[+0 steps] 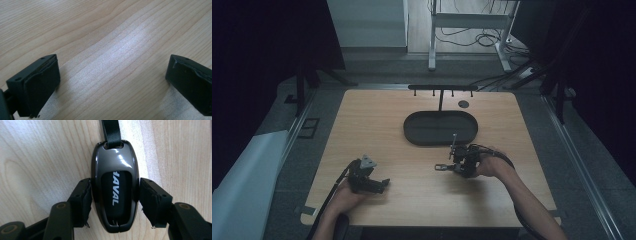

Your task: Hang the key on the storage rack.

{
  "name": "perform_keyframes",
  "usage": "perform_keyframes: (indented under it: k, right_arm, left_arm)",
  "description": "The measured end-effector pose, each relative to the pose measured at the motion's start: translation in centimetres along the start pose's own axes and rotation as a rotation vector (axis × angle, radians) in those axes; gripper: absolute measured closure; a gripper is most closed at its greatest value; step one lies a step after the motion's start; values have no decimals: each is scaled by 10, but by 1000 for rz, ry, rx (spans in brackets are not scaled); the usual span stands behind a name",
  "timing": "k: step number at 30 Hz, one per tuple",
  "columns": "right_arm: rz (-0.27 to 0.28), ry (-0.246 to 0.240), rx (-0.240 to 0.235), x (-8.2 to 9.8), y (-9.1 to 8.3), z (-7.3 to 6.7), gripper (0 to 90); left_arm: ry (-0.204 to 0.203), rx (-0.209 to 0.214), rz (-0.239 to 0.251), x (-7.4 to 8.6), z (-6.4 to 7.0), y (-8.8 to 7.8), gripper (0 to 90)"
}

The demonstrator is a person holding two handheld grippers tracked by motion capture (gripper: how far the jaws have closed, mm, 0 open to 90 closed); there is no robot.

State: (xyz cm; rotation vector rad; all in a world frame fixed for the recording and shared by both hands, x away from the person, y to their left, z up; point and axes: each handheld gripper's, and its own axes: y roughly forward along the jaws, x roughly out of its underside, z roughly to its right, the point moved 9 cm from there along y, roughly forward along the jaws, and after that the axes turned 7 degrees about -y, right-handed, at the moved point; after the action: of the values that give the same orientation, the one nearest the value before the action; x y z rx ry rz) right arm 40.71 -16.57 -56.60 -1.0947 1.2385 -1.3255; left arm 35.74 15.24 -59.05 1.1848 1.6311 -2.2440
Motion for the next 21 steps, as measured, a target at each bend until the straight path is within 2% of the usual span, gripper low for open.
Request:
perform_keyframes:
  k: [4, 6, 12, 14, 15, 21]
  right_arm:
    - [-1, 12, -15, -1, 2, 1, 475]
    - [-5, 35, -21, -1, 2, 1, 482]
    - [22, 152, -28, 1, 0, 4, 486]
    - [34, 162, -32, 0, -1, 4, 486]
    - [49, 186, -49, 0, -6, 3, 486]
    - [84, 246, -51, 0, -20, 6, 486]
  left_arm:
    - [0, 0, 0, 0, 0, 0, 0]
    - [0, 0, 0, 0, 0, 0, 0]
    - [0, 0, 0, 0, 0, 0, 0]
    - [0, 0, 0, 0, 0, 0, 0]
    - [0, 0, 0, 0, 0, 0, 0]
    - [0, 0, 0, 0, 0, 0, 0]
